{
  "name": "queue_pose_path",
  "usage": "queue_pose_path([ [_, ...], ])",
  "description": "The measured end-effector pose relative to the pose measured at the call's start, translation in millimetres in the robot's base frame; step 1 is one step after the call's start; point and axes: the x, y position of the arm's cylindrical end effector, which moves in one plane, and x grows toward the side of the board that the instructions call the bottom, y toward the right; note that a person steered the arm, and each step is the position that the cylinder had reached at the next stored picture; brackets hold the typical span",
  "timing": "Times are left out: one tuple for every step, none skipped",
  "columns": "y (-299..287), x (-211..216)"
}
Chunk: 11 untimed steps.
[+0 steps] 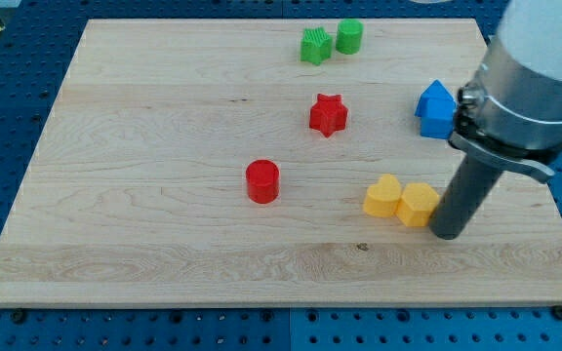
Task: Move the yellow heart below the red star
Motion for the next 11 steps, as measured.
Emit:
queue_pose_path([
  [-3, 2],
  [-18, 18],
  [-40, 19],
  [-45, 3],
  [-41, -25],
  [-40, -56],
  [-37, -72],
  [-38, -72],
  [-56, -71],
  [-89, -71],
  [-80, -69],
])
